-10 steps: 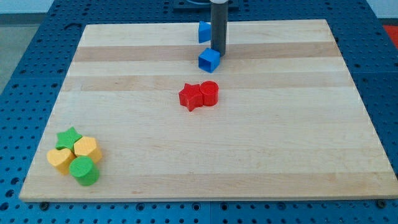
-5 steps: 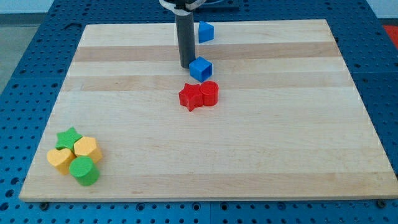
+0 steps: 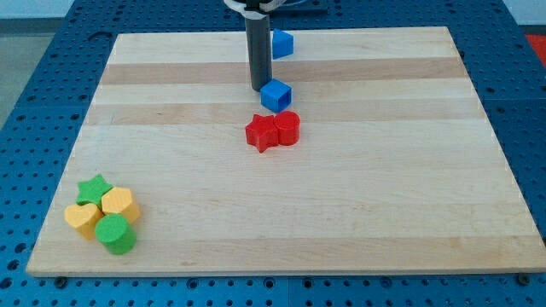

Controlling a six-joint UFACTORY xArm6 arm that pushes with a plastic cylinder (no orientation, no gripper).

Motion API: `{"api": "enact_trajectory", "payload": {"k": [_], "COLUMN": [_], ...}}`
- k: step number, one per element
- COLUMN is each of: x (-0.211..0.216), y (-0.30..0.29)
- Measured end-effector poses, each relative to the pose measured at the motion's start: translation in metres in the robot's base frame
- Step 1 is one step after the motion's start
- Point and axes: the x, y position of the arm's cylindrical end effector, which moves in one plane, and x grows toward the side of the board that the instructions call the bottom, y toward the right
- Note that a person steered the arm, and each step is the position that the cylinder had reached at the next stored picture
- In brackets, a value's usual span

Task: Move the blue cube towards center

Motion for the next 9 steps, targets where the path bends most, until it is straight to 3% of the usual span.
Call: {"api": "enact_trajectory", "payload": {"k": [6,9], "x": [0.020,0.036], "y": [0.057,0.058]}}
